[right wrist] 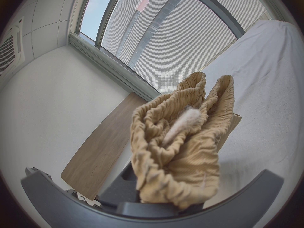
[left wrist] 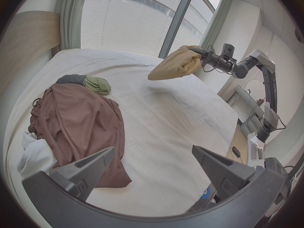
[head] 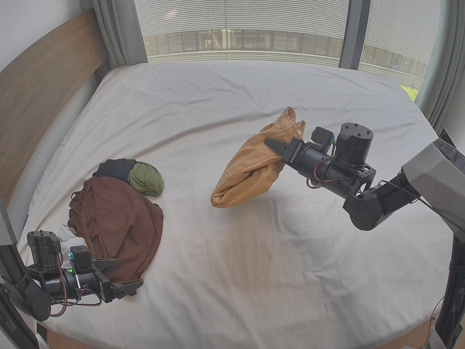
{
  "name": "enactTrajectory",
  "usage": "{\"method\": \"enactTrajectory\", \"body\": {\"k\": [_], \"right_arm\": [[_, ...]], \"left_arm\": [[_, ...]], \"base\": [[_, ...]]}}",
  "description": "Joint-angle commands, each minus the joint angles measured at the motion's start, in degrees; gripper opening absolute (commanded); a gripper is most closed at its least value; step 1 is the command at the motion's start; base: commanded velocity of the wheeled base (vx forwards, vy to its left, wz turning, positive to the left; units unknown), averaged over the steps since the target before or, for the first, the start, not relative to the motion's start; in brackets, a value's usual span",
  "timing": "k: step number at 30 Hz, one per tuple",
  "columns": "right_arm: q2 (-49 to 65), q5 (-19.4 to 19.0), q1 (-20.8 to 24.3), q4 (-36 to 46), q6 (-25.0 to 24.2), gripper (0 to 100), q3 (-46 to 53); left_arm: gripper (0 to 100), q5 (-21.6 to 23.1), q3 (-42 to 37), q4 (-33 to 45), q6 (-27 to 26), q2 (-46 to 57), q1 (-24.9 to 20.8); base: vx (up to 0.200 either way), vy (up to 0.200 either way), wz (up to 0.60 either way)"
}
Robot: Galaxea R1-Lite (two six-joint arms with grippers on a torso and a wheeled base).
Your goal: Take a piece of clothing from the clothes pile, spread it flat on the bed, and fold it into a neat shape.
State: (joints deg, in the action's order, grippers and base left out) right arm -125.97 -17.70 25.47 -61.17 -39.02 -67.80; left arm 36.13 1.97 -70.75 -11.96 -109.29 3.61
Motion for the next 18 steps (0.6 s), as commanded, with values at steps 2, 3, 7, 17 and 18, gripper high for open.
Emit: {"method": "enactTrajectory", "body": {"k": [2, 3, 7, 17, 18], "right_arm": [[-4.55, -0.05, -0.68, 3.96, 0.00, 0, -7.61], [-5.08, -0.05, -0.68, 4.48, 0.00, 0, -8.57], [-7.80, 0.03, -0.94, 6.68, 0.00, 0, -13.06], [-13.08, 0.03, -1.38, 11.43, 0.00, 0, -22.99], [-13.25, 0.03, -1.38, 11.60, 0.00, 0, -23.25]], "left_arm": [[100, -0.01, -0.13, -0.09, 0.01, -0.14, 0.00], [100, -0.01, -0.13, -0.09, 0.01, -0.14, 0.00], [100, -0.01, -0.22, -0.09, 0.01, -0.14, 0.08], [100, 0.69, -0.30, -0.09, 0.01, -0.49, 0.08], [100, 0.69, -0.30, -0.17, 0.01, -0.49, 0.08]], "base": [[0.000, 0.000, 0.00], [0.000, 0.000, 0.00], [0.000, 0.000, 0.00], [0.000, 0.000, 0.00], [0.000, 0.000, 0.00]]}}
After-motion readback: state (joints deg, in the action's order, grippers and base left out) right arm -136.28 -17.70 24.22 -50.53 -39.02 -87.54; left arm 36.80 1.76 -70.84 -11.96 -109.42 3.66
